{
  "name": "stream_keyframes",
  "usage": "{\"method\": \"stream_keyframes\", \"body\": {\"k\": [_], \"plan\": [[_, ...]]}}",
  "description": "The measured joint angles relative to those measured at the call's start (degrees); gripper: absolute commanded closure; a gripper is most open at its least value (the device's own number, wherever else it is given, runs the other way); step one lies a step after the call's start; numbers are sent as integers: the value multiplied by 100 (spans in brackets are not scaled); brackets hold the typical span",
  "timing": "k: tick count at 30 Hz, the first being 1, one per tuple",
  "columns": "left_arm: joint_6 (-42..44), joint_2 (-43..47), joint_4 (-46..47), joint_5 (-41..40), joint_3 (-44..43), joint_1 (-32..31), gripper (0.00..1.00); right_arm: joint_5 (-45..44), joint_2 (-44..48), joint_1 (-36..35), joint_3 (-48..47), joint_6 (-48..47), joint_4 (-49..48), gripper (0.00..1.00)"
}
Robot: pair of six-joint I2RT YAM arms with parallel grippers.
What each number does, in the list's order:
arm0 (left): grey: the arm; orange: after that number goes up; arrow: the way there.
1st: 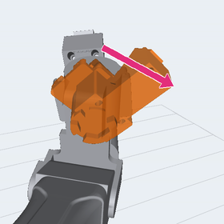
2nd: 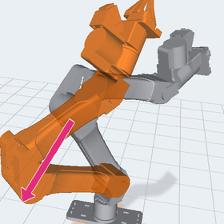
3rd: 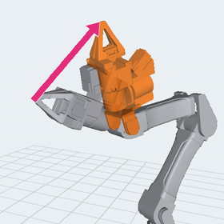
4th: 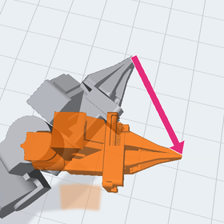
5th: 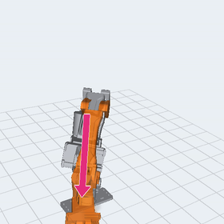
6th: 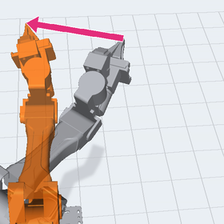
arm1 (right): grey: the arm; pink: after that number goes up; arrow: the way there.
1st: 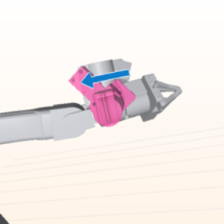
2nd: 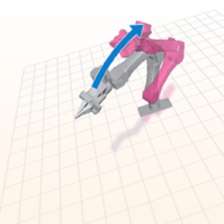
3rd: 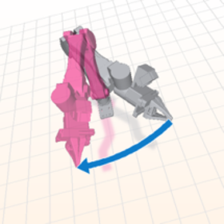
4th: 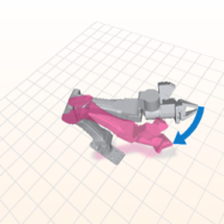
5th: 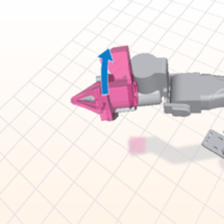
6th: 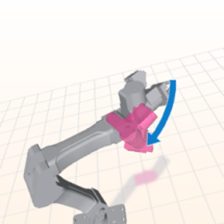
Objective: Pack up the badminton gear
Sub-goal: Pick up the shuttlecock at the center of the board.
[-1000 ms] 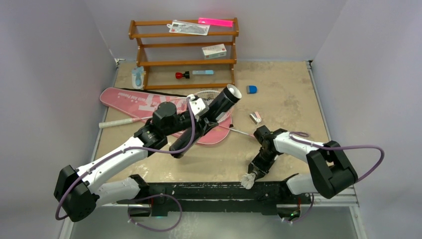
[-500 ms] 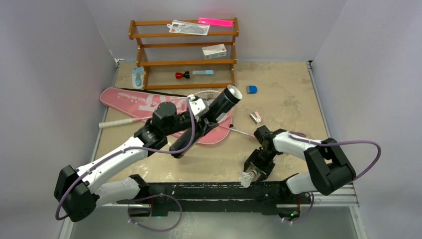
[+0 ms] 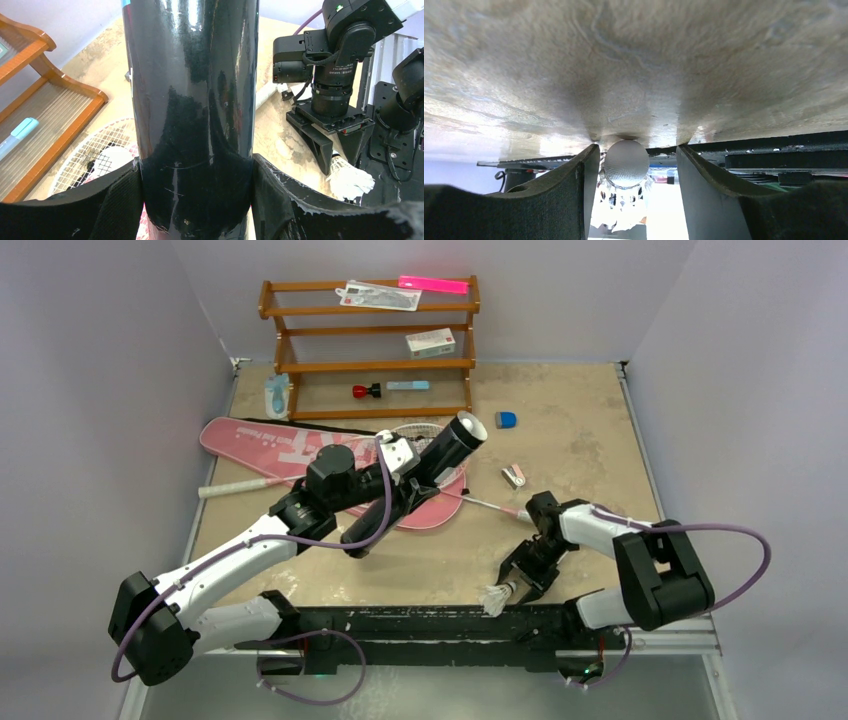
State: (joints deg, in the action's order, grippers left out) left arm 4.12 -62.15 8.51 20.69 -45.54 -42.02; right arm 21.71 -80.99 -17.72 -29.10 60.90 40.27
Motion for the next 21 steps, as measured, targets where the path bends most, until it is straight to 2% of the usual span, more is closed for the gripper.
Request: {"method": "stream_keyframes", "body": {"k": [6, 14, 17, 19, 21], "plan": [[2, 0, 0, 17, 0, 0, 48, 61, 13, 184, 79, -44, -13, 42], [0, 0, 0, 37, 0, 0, 48, 144, -4, 378, 76, 17, -70, 50], [0, 0, 2, 44, 0, 0, 48, 173, 13, 450, 79, 63, -131, 63], [0, 0, 2, 55, 0, 0, 48, 181, 48, 468, 85, 94, -179, 77], [0, 0, 2, 57, 0, 2, 48, 192, 90, 479, 105, 103, -210, 79]]}}
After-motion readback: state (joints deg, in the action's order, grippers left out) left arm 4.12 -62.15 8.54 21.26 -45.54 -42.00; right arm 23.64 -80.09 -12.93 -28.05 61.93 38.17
